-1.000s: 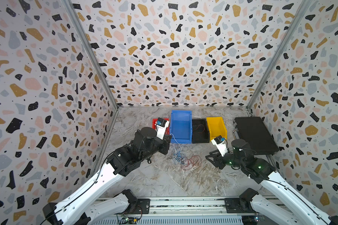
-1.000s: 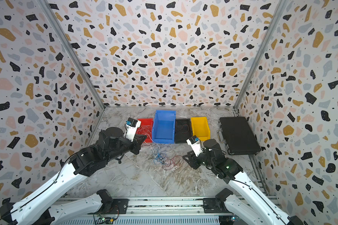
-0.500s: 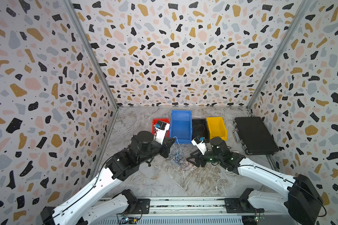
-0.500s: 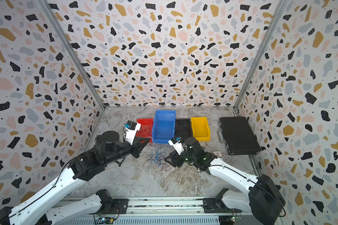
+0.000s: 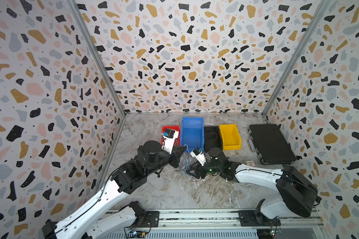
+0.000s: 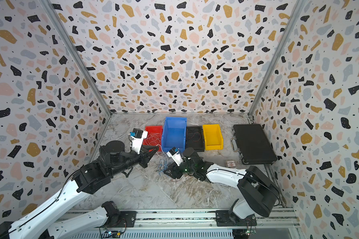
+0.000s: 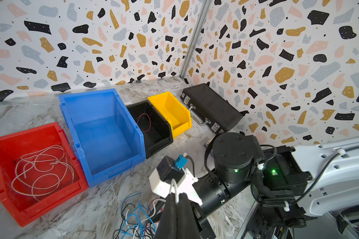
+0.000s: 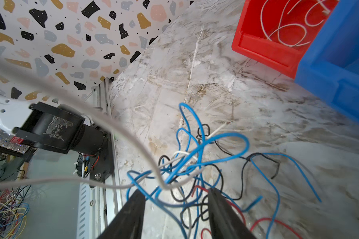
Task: Untangle and sort cables by color
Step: Untie the cable.
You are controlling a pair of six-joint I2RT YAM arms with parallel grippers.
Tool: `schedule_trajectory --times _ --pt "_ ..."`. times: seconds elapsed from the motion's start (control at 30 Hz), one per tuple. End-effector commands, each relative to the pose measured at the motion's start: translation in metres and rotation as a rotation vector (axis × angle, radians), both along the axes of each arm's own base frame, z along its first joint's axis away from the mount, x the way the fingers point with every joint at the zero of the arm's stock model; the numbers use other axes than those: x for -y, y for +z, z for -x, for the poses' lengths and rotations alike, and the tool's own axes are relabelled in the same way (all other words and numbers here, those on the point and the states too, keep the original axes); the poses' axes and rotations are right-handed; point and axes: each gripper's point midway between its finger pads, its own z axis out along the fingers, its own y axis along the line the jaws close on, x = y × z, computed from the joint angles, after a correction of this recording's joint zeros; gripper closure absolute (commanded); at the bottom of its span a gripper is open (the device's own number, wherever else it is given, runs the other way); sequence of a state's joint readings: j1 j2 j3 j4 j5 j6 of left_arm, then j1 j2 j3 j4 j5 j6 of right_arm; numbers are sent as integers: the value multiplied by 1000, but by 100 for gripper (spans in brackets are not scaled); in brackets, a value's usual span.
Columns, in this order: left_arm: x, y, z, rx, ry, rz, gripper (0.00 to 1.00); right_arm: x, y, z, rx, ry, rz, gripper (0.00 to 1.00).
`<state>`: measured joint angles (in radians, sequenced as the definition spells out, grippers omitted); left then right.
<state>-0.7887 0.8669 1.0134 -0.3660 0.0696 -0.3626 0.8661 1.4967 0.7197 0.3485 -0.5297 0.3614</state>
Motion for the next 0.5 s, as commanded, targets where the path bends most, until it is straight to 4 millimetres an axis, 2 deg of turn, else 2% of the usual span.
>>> schedule_trajectory --times 0.0,0.23,0.3,0.47 --pt "-1 16 3 46 -3 40 100 -16 33 -5 57 2 -86 52" --pt "-10 17 3 59 26 35 100 -1 24 -10 101 -47 -4 82" --pt "-13 18 3 61 43 37 100 2 20 -9 94 -58 4 86" --pt "-46 21 -11 92 211 -74 100 34 13 -4 126 -131 84 94"
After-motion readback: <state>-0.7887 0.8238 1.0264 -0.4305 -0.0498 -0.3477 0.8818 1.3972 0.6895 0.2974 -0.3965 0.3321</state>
